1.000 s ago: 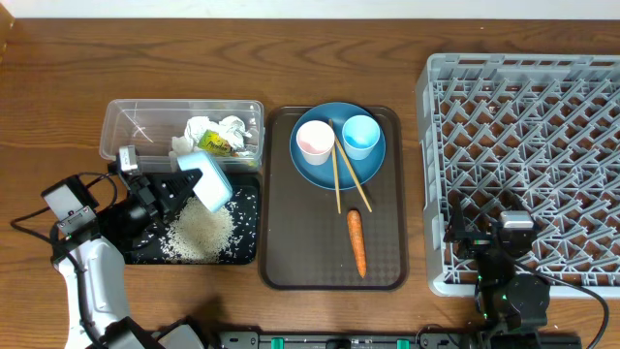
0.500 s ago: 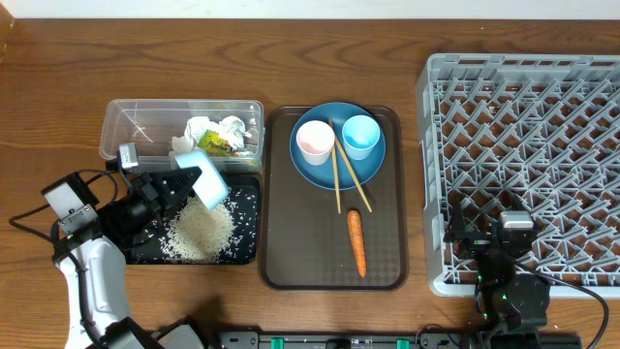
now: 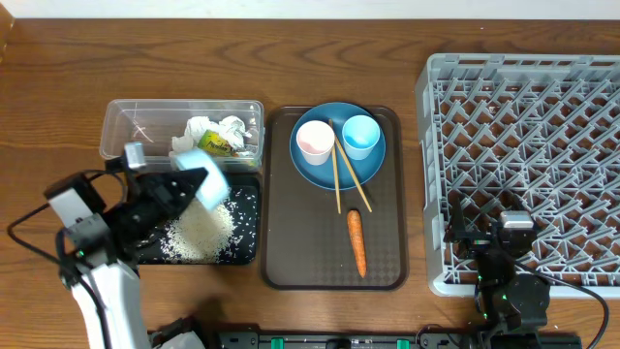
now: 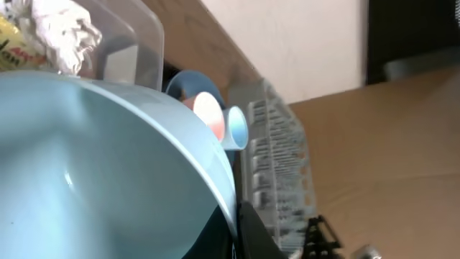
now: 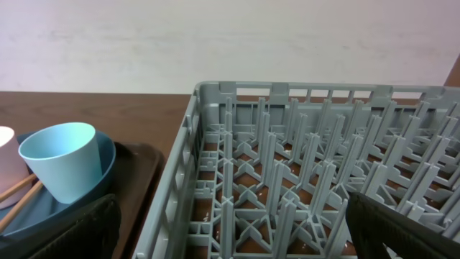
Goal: Sort waste into correct bins and load items into the dishwasher rack
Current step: 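Tilt the bowl with left gripper to pour rice onto black tray, then carry the empty bowl back and set it on the brown tray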
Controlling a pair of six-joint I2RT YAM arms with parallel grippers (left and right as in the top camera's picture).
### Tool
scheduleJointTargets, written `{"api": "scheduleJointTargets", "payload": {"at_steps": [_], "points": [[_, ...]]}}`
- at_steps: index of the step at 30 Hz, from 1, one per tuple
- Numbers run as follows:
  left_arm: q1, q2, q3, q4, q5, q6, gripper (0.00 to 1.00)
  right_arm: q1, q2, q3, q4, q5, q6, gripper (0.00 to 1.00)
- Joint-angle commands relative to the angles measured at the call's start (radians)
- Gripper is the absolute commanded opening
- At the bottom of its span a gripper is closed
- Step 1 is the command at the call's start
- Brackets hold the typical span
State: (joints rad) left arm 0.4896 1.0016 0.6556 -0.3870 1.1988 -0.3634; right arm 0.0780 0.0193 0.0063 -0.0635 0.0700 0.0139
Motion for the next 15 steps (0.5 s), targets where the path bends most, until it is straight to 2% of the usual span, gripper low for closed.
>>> {"api": "scheduleJointTargets", "payload": {"at_steps": [1,10,15], "points": [[-0.108,-0.101,0.002,-0.055,-0.235,-0.009,0.06,-0.013,-0.001,-0.001,-0.005,0.001,-0.008,0.99],[-0.527,-0.248,0.002,-0.196,-0.681,-0.032,0.06,-0.013,-0.001,-0.001,-0.005,0.0,-0.008,0.99],[-0.734,-0.222,0.002,-0.226,-0.821,-0.051,0.06,-0.013,-0.001,-0.001,-0.005,0.0,-0.008,0.99]]}}
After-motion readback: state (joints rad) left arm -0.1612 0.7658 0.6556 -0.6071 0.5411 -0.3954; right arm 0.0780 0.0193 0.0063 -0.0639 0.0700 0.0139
